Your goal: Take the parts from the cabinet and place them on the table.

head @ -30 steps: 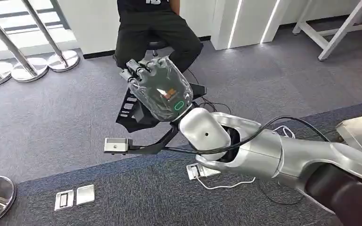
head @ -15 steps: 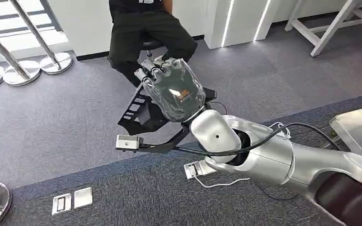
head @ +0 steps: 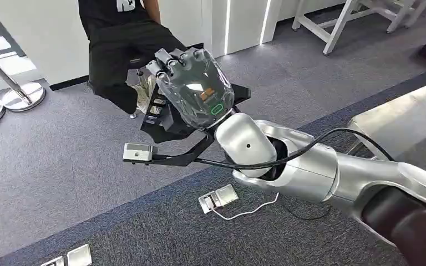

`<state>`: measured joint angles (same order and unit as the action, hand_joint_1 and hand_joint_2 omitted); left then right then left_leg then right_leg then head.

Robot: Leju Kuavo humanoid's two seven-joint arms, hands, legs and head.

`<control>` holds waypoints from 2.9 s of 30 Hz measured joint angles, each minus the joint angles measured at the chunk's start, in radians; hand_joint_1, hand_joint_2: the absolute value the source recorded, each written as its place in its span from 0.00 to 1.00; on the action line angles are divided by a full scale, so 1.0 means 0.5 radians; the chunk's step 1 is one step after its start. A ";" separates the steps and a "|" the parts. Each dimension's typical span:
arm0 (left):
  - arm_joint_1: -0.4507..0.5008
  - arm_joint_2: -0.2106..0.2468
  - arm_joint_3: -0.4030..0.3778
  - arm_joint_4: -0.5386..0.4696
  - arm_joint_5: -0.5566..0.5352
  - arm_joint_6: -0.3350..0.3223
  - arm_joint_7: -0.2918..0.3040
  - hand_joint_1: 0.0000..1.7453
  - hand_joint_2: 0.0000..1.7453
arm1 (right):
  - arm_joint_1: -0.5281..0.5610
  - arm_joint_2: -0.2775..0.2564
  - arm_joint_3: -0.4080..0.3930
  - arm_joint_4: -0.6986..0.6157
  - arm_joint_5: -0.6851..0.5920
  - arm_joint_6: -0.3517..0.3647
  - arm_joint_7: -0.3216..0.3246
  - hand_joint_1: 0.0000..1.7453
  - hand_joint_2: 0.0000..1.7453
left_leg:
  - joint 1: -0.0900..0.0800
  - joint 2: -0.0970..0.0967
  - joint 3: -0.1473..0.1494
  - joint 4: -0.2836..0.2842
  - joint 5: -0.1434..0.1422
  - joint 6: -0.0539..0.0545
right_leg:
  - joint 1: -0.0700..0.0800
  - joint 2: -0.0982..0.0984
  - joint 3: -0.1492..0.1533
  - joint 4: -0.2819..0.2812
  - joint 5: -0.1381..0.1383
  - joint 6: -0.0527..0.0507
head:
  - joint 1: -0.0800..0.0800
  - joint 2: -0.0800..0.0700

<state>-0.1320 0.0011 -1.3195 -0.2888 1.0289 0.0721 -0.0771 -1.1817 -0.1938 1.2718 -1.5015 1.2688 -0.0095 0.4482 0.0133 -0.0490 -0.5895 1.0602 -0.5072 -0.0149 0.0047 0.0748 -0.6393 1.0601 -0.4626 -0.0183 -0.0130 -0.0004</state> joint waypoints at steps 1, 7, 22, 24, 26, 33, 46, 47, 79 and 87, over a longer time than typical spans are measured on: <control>-0.001 0.000 0.000 0.000 0.010 -0.002 0.000 0.00 1.00 | 0.000 -0.003 -0.005 0.002 0.001 0.000 0.004 1.00 1.00 | -0.007 0.009 0.000 -0.006 0.002 0.006 | -0.005 0.010 -0.003 -0.006 0.004 0.007 | 0.008 0.000; -0.001 -0.003 0.000 0.001 0.021 -0.004 0.005 0.00 1.00 | -0.041 -0.024 -0.038 0.002 0.011 0.001 0.011 1.00 1.00 | 0.001 0.103 0.015 -0.037 0.020 0.058 | -0.011 -0.123 -0.201 0.437 -0.234 0.064 | 0.063 0.000; -0.001 0.004 0.000 0.010 0.023 -0.004 -0.005 0.00 1.00 | -0.097 -0.054 -0.071 -0.017 0.024 0.006 0.036 1.00 1.00 | -0.007 0.116 -0.126 0.373 -0.243 -0.017 | -0.008 -0.147 0.036 -0.053 0.006 -0.032 | 0.032 0.000; -0.007 0.006 0.000 0.010 0.024 -0.008 -0.015 0.00 1.00 | -0.095 -0.054 -0.071 -0.017 0.024 0.008 0.036 1.00 1.00 | -0.013 0.109 -0.222 0.560 -0.277 -0.021 | -0.002 -0.116 0.038 -0.048 0.003 -0.036 | 0.022 0.000; -0.006 0.007 0.000 0.010 0.024 -0.012 -0.015 0.00 1.00 | -0.095 -0.054 -0.071 -0.017 0.025 0.009 0.036 1.00 1.00 | -0.013 0.106 -0.154 0.407 -0.139 -0.014 | -0.001 -0.073 0.045 -0.040 -0.001 -0.035 | 0.009 0.000; 0.001 0.005 0.000 0.009 0.027 -0.012 -0.011 0.00 1.00 | -0.100 -0.061 -0.071 -0.020 0.029 0.012 0.036 1.00 1.00 | -0.002 0.029 0.003 -0.027 0.020 0.023 | 0.001 0.025 0.008 -0.018 0.002 0.020 | 0.010 0.000; 0.000 0.002 0.000 0.010 0.050 0.016 0.016 0.00 1.00 | -0.097 -0.084 -0.072 -0.019 0.011 0.011 0.061 1.00 1.00 | -0.003 0.195 0.040 -0.043 -0.007 0.011 | -0.017 -0.230 -0.012 -0.014 0.006 0.049 | 0.110 0.000; 0.000 0.002 0.000 0.010 0.052 0.017 0.017 0.00 1.00 | -0.096 -0.084 -0.072 -0.019 0.011 0.011 0.064 1.00 1.00 | -0.007 0.205 0.047 -0.049 -0.006 0.005 | -0.012 -0.218 -0.012 -0.014 0.003 0.041 | 0.092 0.000; 0.001 0.008 0.001 0.011 0.061 0.014 0.011 0.00 1.00 | -0.092 -0.148 -0.091 -0.034 -0.010 0.056 0.110 1.00 1.00 | 0.000 0.230 0.078 -0.102 0.019 -0.016 | -0.026 -0.199 0.030 -0.052 0.002 0.046 | 0.056 0.000; -0.009 0.010 0.002 0.012 0.066 0.011 -0.002 0.00 1.00 | -0.089 -0.145 -0.092 -0.034 -0.019 0.052 0.114 1.00 1.00 | -0.013 0.111 -0.210 0.524 -0.208 -0.020 | -0.022 -0.089 0.063 -0.062 -0.002 -0.013 | -0.019 0.000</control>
<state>-0.1366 0.0061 -1.3184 -0.2827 1.0620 0.0774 -0.0778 -1.2260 -0.2663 1.2257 -1.5183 1.2593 0.0164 0.5055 0.0067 0.0063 -0.6947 1.3220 -0.6113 -0.0248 -0.0061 0.0305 -0.6077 1.0290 -0.4638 -0.0249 -0.0225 -0.0004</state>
